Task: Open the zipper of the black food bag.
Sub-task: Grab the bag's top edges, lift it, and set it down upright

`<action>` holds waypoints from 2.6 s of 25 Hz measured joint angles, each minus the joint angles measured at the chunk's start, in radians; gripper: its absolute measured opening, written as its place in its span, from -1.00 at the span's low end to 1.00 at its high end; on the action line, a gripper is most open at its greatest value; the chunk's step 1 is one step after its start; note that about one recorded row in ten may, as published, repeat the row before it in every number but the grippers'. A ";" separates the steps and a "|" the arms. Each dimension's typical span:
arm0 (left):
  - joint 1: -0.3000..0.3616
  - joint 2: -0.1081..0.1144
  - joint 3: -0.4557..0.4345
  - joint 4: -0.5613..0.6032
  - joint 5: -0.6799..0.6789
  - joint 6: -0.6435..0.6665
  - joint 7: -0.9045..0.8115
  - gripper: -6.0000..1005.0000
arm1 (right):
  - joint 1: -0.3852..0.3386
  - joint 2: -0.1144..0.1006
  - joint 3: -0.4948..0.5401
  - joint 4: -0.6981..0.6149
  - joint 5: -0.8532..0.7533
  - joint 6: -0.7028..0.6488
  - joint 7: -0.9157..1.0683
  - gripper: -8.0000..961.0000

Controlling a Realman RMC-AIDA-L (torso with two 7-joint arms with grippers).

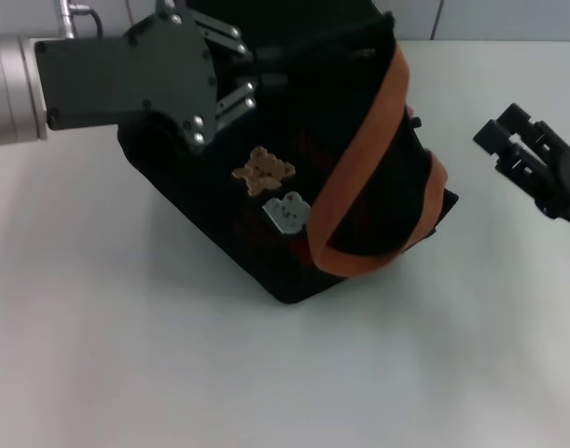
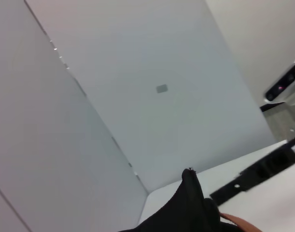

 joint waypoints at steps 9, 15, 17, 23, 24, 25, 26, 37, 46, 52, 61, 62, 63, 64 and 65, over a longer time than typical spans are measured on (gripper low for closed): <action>0.013 -0.002 0.045 0.002 0.000 -0.008 0.016 -0.77 | 0.075 -0.007 -0.004 -0.010 0.017 0.090 0.087 0.73; 0.023 -0.002 0.046 0.006 -0.007 -0.009 0.016 -0.78 | 0.117 0.001 -0.131 0.055 0.001 0.213 0.062 0.73; 0.029 -0.002 0.046 0.015 -0.007 -0.009 0.016 -0.78 | 0.121 0.001 -0.159 0.085 0.002 0.224 0.042 0.73; 0.030 -0.003 0.048 0.021 -0.013 -0.009 0.018 -0.78 | 0.118 0.003 -0.191 0.166 0.002 0.231 -0.013 0.73; 0.030 -0.003 0.051 0.021 -0.020 -0.009 0.024 -0.78 | 0.118 0.004 -0.197 0.173 0.002 0.233 -0.017 0.73; 0.030 -0.003 0.052 0.022 -0.023 -0.009 0.026 -0.78 | 0.119 0.004 -0.204 0.180 0.002 0.234 -0.019 0.73; 0.030 -0.003 0.052 0.022 -0.023 -0.009 0.026 -0.78 | 0.120 0.005 -0.211 0.185 0.001 0.234 -0.019 0.73; 0.046 -0.004 0.073 0.015 -0.044 -0.012 0.069 -0.78 | 0.065 0.003 -0.200 0.150 0.013 0.170 -0.025 0.73; 0.053 -0.004 0.082 0.002 -0.051 -0.013 0.081 -0.78 | 0.058 0.001 -0.172 0.068 0.049 0.069 -0.057 0.73; 0.053 -0.003 0.082 -0.013 -0.051 -0.013 0.088 -0.78 | 0.051 -0.001 -0.153 0.043 0.080 0.045 -0.143 0.72; 0.054 -0.004 0.083 -0.025 -0.051 -0.015 0.093 -0.78 | 0.023 -0.002 -0.147 -0.017 0.142 -0.034 -0.279 0.72; 0.055 -0.004 0.083 -0.026 -0.051 -0.016 0.093 -0.78 | 0.018 -0.002 -0.153 -0.037 0.141 -0.041 -0.285 0.72; 0.055 -0.004 0.083 -0.027 -0.052 -0.018 0.093 -0.78 | 0.013 -0.003 -0.159 -0.059 0.139 -0.046 -0.287 0.72; 0.055 -0.004 0.083 -0.027 -0.055 -0.020 0.093 -0.78 | 0.010 -0.003 -0.163 -0.072 0.137 -0.047 -0.288 0.72; 0.056 -0.004 0.083 -0.027 -0.056 -0.021 0.093 -0.78 | 0.006 -0.003 -0.165 -0.081 0.136 -0.047 -0.288 0.72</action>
